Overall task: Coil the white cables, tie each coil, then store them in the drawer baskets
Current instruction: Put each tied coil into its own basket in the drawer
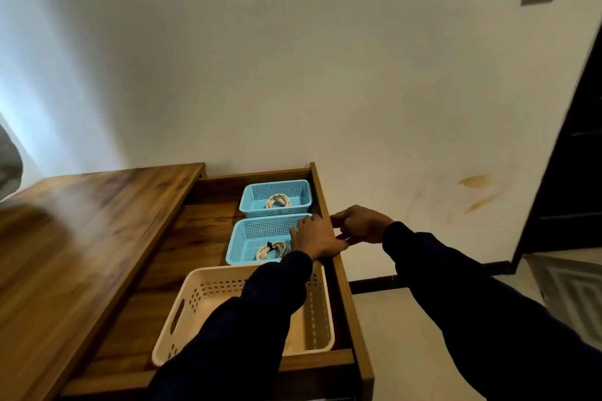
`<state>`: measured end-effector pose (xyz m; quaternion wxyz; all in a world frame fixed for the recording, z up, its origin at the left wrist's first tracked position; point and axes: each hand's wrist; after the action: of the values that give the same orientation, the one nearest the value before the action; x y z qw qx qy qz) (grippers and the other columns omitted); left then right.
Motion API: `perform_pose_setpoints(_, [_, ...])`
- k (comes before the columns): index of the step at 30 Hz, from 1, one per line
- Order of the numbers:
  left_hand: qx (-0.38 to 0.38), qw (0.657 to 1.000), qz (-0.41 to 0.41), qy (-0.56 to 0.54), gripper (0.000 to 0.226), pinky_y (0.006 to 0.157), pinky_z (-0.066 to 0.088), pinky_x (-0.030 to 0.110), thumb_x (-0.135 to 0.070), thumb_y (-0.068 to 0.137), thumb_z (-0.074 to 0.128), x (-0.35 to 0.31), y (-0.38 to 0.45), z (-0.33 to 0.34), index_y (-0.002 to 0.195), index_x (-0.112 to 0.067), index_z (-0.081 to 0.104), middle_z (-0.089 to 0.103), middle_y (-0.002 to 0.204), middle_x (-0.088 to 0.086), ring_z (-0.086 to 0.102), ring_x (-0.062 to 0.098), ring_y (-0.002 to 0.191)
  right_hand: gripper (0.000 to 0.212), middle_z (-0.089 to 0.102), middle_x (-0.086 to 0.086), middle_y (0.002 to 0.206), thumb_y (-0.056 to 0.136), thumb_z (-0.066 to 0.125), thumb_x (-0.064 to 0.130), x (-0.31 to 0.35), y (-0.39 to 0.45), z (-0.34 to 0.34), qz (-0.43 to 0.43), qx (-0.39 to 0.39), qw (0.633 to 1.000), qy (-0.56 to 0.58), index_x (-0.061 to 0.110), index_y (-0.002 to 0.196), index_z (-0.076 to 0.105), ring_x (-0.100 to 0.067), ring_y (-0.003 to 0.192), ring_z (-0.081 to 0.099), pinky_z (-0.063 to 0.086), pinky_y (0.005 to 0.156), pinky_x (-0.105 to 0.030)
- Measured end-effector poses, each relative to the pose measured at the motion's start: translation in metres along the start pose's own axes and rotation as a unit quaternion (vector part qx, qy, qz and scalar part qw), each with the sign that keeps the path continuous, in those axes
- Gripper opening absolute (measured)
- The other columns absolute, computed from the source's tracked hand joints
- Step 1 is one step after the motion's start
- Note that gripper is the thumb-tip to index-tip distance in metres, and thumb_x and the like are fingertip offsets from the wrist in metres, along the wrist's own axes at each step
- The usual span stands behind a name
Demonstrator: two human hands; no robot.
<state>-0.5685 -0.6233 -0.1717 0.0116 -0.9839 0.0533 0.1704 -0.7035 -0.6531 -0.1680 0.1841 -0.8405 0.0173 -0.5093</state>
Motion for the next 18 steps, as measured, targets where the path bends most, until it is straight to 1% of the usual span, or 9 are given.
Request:
perform_pose_setpoints(3, [0.005, 1.0, -0.006, -0.024, 0.071, 0.11, 0.038, 0.051, -0.051, 0.075, 0.074, 0.004, 0.003, 0.0, 0.128, -0.008, 0.053, 0.056, 0.133, 0.013, 0.05, 0.031, 0.126, 0.053, 0.059, -0.007, 0.138, 0.094, 0.036, -0.013, -0.006, 0.005, 0.002, -0.009, 0.003, 1.0, 0.006, 0.009, 0.136, 0.059, -0.024, 0.111, 0.065, 0.061, 0.084, -0.036])
perform_pose_setpoints(5, [0.012, 0.999, -0.005, -0.031, 0.066, 0.11, 0.04, 0.05, -0.048, 0.078, 0.073, 0.006, 0.002, 0.0, 0.128, -0.009, 0.053, 0.057, 0.132, 0.013, 0.051, 0.031, 0.125, 0.053, 0.062, -0.007, 0.134, 0.092, 0.039, -0.015, -0.007, 0.009, 0.003, -0.014, 0.01, 1.0, 0.007, 0.011, 0.132, 0.064, -0.025, 0.114, 0.064, 0.06, 0.087, -0.037])
perform_pose_setpoints(9, [0.015, 0.999, -0.006, -0.03, 0.056, 0.11, 0.04, 0.051, -0.041, 0.085, 0.069, 0.014, -0.003, -0.006, 0.127, -0.009, 0.053, 0.058, 0.13, 0.013, 0.052, 0.031, 0.124, 0.048, 0.065, -0.006, 0.13, 0.092, 0.049, -0.012, -0.006, 0.015, 0.011, -0.028, 0.023, 0.999, 0.01, 0.011, 0.132, 0.064, -0.026, 0.113, 0.065, 0.059, 0.09, -0.038])
perform_pose_setpoints(13, [0.017, 0.999, -0.03, -0.021, 0.052, 0.114, 0.032, 0.053, -0.037, 0.089, 0.065, 0.031, -0.004, -0.013, 0.129, -0.009, 0.051, 0.055, 0.134, 0.013, 0.048, 0.032, 0.129, 0.044, 0.064, -0.002, 0.132, 0.094, 0.055, -0.006, 0.001, 0.02, 0.029, -0.053, 0.044, 0.998, -0.008, 0.009, 0.135, 0.061, -0.022, 0.106, 0.066, 0.057, 0.096, -0.04])
perform_pose_setpoints(15, [0.029, 0.998, -0.051, 0.002, 0.057, 0.119, 0.023, 0.055, -0.034, 0.093, 0.059, 0.039, -0.003, -0.013, 0.141, -0.007, 0.043, 0.046, 0.146, 0.016, 0.039, 0.034, 0.138, 0.044, 0.065, -0.001, 0.131, 0.094, 0.058, -0.004, 0.008, 0.023, 0.038, -0.077, 0.057, 0.995, -0.032, 0.011, 0.136, 0.06, -0.022, 0.105, 0.066, 0.056, 0.096, -0.039])
perform_pose_setpoints(17, [0.042, 0.993, -0.1, 0.041, 0.07, 0.121, 0.014, 0.058, -0.025, 0.096, 0.056, 0.043, -0.004, -0.012, 0.154, -0.003, 0.022, 0.024, 0.16, 0.019, 0.022, 0.036, 0.149, 0.05, 0.065, -0.003, 0.133, 0.093, 0.063, 0.0, 0.016, 0.026, 0.049, -0.11, 0.07, 0.988, -0.089, 0.013, 0.14, 0.056, -0.023, 0.109, 0.066, 0.056, 0.096, -0.037])
perform_pose_setpoints(18, [0.044, 0.989, -0.129, 0.059, 0.076, 0.121, 0.011, 0.06, -0.02, 0.096, 0.054, 0.044, -0.006, -0.013, 0.156, -0.001, 0.012, 0.012, 0.164, 0.021, 0.014, 0.038, 0.151, 0.054, 0.064, -0.003, 0.135, 0.092, 0.066, 0.002, 0.021, 0.028, 0.055, -0.133, 0.065, 0.978, -0.144, 0.014, 0.143, 0.053, -0.023, 0.112, 0.065, 0.056, 0.096, -0.035])
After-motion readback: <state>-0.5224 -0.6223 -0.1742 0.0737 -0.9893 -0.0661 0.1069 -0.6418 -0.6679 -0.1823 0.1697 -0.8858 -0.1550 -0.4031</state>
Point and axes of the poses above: each hand's wrist, its own y-axis towards the middle knuckle, its own z-axis out of the palm, x = y × z
